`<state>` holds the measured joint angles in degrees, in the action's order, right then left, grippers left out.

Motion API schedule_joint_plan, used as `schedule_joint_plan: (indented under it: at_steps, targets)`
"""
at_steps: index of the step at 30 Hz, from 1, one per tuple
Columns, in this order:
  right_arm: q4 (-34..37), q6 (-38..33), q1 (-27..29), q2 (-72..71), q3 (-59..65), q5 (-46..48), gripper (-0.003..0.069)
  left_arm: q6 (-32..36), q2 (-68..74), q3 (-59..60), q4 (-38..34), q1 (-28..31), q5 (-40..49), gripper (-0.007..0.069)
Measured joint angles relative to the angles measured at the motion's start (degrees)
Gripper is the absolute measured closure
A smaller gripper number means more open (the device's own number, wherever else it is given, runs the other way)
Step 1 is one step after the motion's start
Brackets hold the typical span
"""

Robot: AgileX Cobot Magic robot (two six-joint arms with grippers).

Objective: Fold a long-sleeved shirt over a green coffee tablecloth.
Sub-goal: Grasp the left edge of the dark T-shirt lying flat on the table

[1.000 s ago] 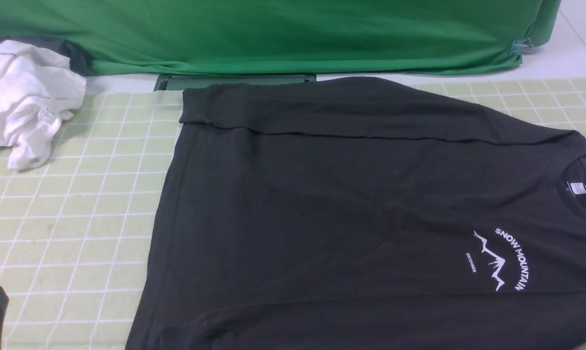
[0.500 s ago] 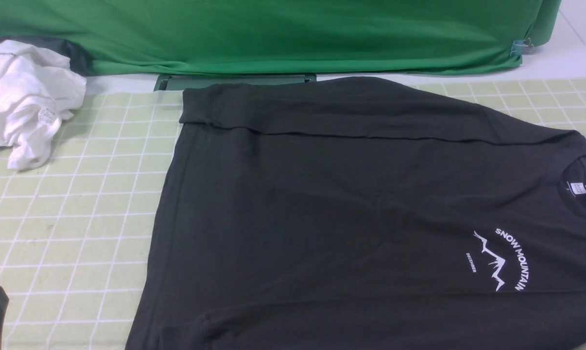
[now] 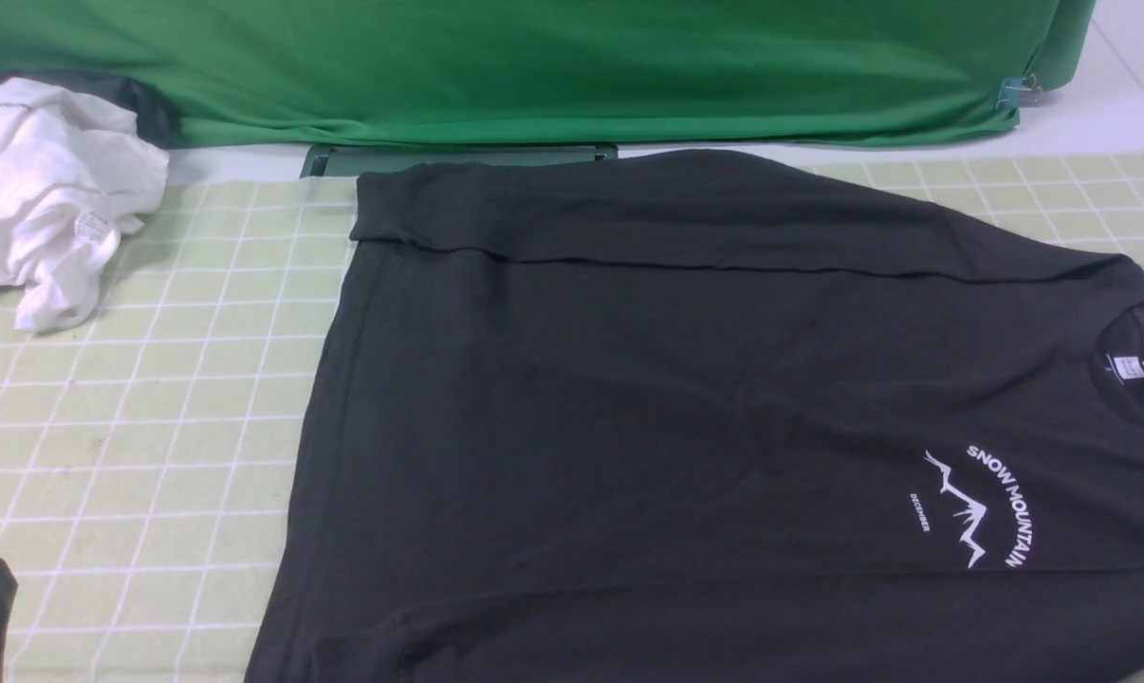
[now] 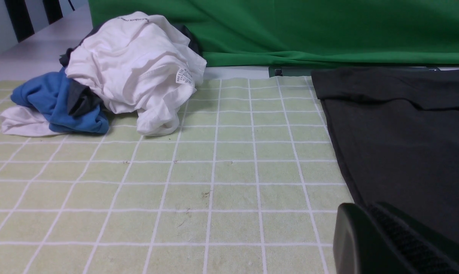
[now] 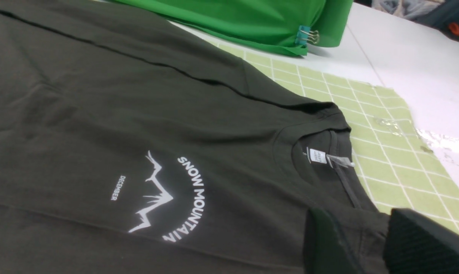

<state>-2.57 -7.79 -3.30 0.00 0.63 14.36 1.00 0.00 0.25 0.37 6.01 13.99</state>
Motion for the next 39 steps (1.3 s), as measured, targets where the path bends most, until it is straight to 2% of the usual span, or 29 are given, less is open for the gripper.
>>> schedule_joint_plan:
  at_steps: [14, 20, 22, 24, 25, 27, 30, 36, 39]
  targets:
    - [0.0, 0.1, -0.1, 0.0, 0.0, 0.0, 0.0419, 0.0, 0.0, 0.0, 0.0, 0.0, 0.0, 0.0607]
    - [0.0, 0.5, -0.1, 0.0, 0.0, -3.7, 0.0419, 0.0, 0.0, 0.0, -0.4, 0.0, -0.8, 0.0607]
    - [2.1, 4.7, -0.1, 0.0, 0.0, -5.7, 0.0418, -1.3, 0.0, 0.0, -3.9, 0.0, -2.4, 0.0607]
    - [9.2, 15.0, -0.1, 0.0, 0.0, -7.3, 0.0417, -5.3, 0.0, 0.0, -11.9, 0.0, -4.7, 0.0607]
    - [10.0, 16.1, -0.1, 0.0, 0.0, -7.6, 0.0417, -6.2, 0.0, 0.0, -13.9, 0.0, -5.1, 0.0607]
    - [15.9, 30.7, -0.1, 0.0, 0.0, -8.3, 0.0417, -11.2, 0.0, 0.0, -26.4, 0.0, -7.2, 0.0607]
    - [18.3, 39.4, -0.1, 0.0, 0.0, -8.9, 0.0417, -14.0, 0.0, 0.0, -37.1, 0.0, -8.0, 0.0607]
    - [18.9, 43.1, -0.1, 0.0, 0.0, -9.2, 0.0419, -14.5, 0.0, 0.0, -40.7, 0.0, -9.5, 0.0607]
    - [19.1, 44.7, -0.1, 0.0, 0.0, -12.4, 0.0423, -14.6, 0.0, 0.0, -41.0, 0.0, -11.1, 0.0607]
